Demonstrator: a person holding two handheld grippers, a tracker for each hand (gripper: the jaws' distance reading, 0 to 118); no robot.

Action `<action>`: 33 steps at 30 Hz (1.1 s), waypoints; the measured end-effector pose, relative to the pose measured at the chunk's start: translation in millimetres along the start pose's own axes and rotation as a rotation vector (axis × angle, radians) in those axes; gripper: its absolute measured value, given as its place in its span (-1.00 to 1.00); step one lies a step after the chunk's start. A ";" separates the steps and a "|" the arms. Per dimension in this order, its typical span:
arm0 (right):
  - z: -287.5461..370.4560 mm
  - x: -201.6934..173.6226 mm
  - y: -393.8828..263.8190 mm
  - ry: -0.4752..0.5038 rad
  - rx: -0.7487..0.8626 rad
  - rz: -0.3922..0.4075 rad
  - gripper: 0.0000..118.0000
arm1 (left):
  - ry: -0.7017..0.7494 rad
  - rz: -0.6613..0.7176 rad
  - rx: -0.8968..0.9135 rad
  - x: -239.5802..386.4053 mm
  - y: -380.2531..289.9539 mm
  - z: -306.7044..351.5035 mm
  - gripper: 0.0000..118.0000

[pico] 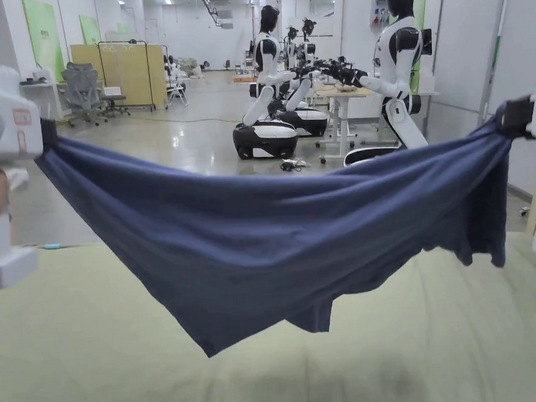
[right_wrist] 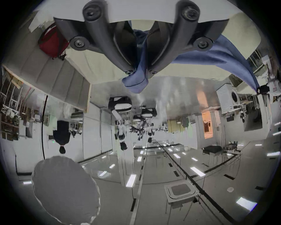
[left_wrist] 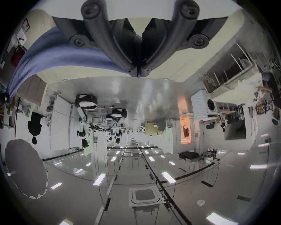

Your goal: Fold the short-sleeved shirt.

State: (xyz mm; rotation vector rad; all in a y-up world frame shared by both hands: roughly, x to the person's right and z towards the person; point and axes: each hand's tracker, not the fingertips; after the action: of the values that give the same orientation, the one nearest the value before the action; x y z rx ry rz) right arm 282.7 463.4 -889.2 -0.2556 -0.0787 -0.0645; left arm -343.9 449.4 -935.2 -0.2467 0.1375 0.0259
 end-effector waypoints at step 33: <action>176.6 68.0 -404.3 0.048 -0.627 0.113 -0.31 | -0.149 -0.098 -0.591 -63.3 -397.1 204.1 -0.30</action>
State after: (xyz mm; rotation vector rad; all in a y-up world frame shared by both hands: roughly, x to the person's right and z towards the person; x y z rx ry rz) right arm 308.4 114.4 -612.0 -0.8842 0.0070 0.0198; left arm -362.7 113.9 -634.5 -0.8395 -0.0349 -0.0131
